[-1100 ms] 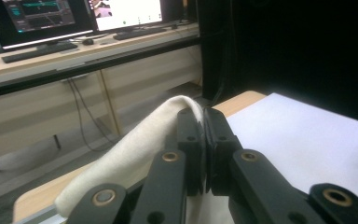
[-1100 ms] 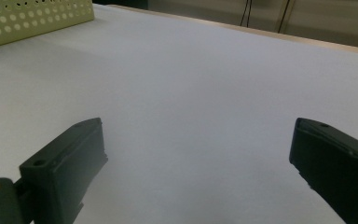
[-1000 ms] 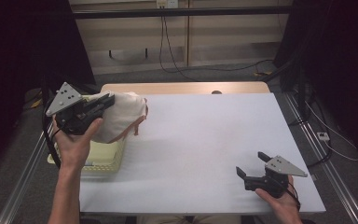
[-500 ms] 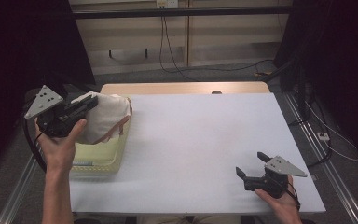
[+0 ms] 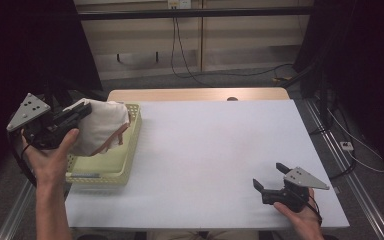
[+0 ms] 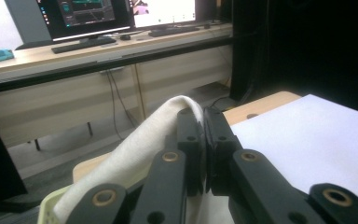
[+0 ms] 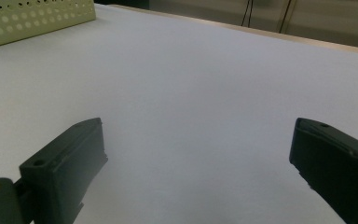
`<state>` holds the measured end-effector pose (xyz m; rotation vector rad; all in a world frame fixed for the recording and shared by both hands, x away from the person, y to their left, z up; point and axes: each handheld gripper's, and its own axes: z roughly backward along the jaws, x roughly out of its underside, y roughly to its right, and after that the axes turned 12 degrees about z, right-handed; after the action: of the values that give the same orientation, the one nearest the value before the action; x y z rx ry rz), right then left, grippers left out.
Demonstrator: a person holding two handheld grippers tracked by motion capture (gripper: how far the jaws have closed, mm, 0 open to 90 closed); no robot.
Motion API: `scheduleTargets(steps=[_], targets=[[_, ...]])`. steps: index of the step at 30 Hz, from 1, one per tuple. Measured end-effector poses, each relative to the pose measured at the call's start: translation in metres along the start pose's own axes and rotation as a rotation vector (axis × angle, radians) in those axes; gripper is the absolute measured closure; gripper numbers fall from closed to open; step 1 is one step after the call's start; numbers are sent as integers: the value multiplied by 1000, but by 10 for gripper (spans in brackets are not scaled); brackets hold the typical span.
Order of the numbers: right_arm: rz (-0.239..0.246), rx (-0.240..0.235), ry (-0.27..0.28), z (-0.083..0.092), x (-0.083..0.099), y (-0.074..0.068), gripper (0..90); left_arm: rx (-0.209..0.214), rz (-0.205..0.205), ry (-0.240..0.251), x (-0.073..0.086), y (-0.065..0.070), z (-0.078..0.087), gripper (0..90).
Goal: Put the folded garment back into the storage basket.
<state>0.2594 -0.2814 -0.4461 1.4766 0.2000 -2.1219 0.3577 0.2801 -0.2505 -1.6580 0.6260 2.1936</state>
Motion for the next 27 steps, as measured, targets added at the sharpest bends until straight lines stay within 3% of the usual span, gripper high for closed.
scheduleTargets(steps=[17,27], targets=[[1,-2,3,1,0,1,33,-41,28,-98,14,-25,-9,869],[2,-5,1,1,0,0,33,-69,65,-168,28,-41,-20,869]])
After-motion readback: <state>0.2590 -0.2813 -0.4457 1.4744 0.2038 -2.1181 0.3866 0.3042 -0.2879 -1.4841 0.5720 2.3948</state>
